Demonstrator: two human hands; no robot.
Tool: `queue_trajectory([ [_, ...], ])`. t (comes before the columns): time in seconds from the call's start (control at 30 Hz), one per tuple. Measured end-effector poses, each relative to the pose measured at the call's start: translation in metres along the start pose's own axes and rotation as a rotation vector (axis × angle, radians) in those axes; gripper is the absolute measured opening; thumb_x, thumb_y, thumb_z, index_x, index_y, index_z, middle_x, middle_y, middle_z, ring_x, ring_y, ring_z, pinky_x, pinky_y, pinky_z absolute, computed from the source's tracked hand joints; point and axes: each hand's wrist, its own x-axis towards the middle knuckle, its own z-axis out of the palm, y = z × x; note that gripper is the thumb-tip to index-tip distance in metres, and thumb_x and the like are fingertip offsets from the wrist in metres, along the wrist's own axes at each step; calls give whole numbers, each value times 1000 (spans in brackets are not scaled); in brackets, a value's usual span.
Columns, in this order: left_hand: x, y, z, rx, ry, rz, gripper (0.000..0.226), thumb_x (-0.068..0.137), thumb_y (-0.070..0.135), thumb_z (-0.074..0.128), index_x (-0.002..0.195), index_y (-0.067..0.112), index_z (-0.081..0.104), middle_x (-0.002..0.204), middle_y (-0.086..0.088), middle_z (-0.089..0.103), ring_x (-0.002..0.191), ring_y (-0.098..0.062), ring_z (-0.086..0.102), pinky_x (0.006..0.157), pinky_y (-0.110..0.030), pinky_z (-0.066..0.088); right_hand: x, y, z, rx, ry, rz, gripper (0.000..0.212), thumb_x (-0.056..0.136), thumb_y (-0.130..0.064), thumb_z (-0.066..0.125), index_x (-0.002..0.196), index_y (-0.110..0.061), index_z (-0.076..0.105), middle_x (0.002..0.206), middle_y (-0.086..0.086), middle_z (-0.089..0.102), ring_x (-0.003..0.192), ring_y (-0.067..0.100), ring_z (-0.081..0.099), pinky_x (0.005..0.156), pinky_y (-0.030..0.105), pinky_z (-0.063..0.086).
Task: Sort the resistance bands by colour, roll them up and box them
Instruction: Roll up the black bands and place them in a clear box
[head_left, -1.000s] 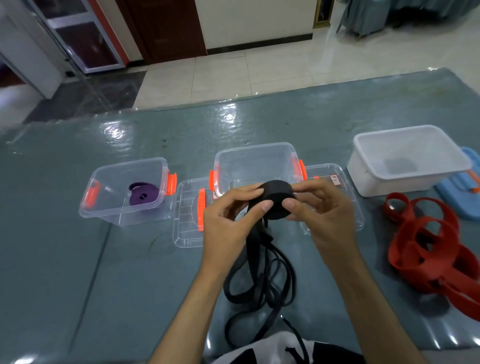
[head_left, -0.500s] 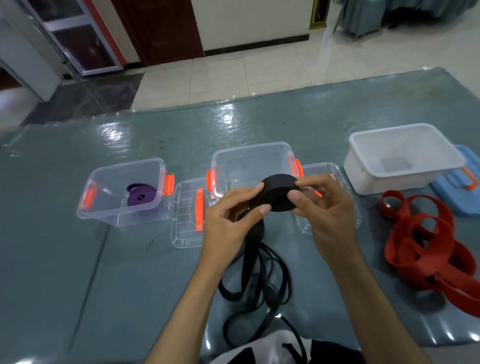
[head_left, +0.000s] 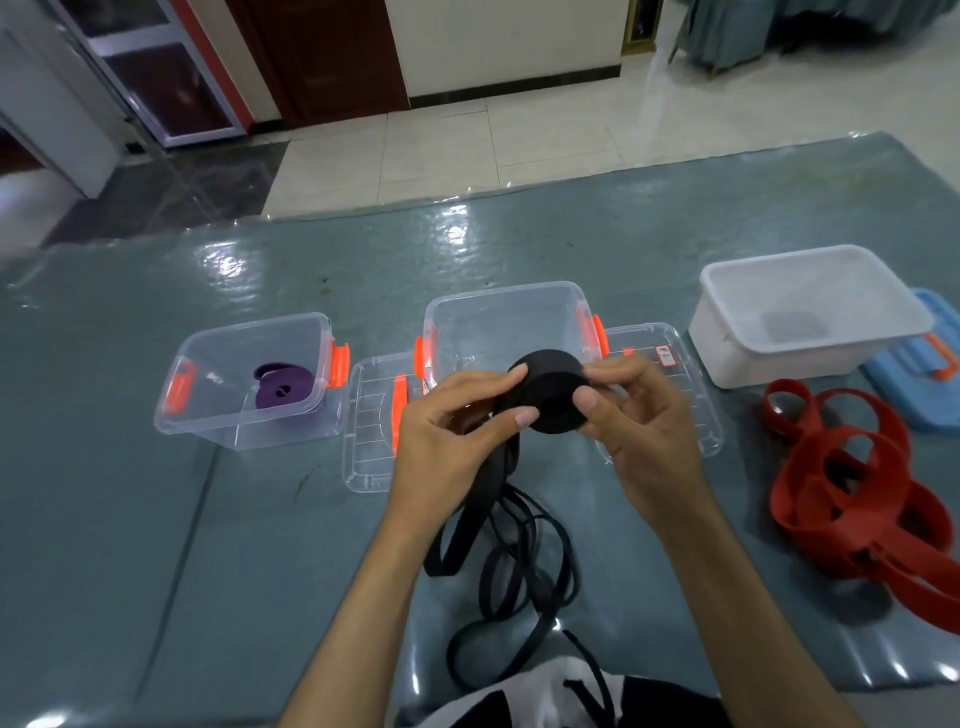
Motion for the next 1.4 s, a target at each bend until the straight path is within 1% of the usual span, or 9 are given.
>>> queue_trajectory([
  [0.2,-6,-2,6,-49,50,-39,30,83,-1,82,107,16,75,107,0,80,107,-17,76,93,-24,58,3,2,-6,-178,-21,-73,24,78,-25,87,88,-14,67,104,17,73,101,42,72,88,67,56],
  [0.3,-4,-4,5,-32,20,-41,27,84,6,81,107,18,77,115,0,78,116,-18,72,101,-30,56,0,3,-1,-98,7,-119,28,80,-27,87,103,-20,73,105,15,71,104,43,71,90,62,57],
  [0.47,3,-3,-3,108,-22,40,32,80,7,86,108,20,80,110,0,78,110,-27,73,98,-45,59,-2,5,-3,-40,15,-27,26,74,-25,89,86,-17,68,109,9,75,104,32,73,90,46,56],
  [0.63,-1,3,3,5,50,-7,32,78,2,87,106,14,77,106,-2,80,106,-18,76,94,-26,58,1,-1,-3,-94,20,-94,26,77,-23,90,91,-16,69,99,13,76,96,37,74,83,53,60],
  [0.73,4,3,-2,41,-27,4,36,80,5,85,113,15,78,113,0,79,113,-16,73,100,-27,55,-1,-2,3,-19,35,-117,24,85,-7,78,106,-15,69,97,3,75,94,30,74,73,38,61],
  [0.83,7,3,-6,96,-67,39,42,81,10,85,121,17,76,112,-4,76,110,-24,72,98,-32,55,-3,0,5,25,45,-66,17,84,-15,79,98,-22,71,99,0,75,95,24,73,70,29,61],
  [1.03,3,-1,4,59,51,31,30,81,5,86,109,11,75,107,-3,79,108,-20,75,98,-31,57,5,-6,-5,-159,40,-104,19,76,-25,86,82,-21,68,107,7,75,103,31,73,91,52,59],
  [1.17,4,-7,-1,31,-25,-3,32,81,9,84,111,18,77,115,1,78,116,-19,72,104,-34,55,2,-4,-4,-108,43,-142,25,86,-26,82,107,-18,71,108,19,72,102,42,71,86,61,58],
  [1.4,4,-4,-5,-12,-17,11,38,82,7,83,117,19,76,116,-2,78,114,-22,73,101,-33,56,-1,1,-1,-110,23,-8,21,82,-16,85,85,-13,64,102,-9,73,97,17,72,79,29,58],
])
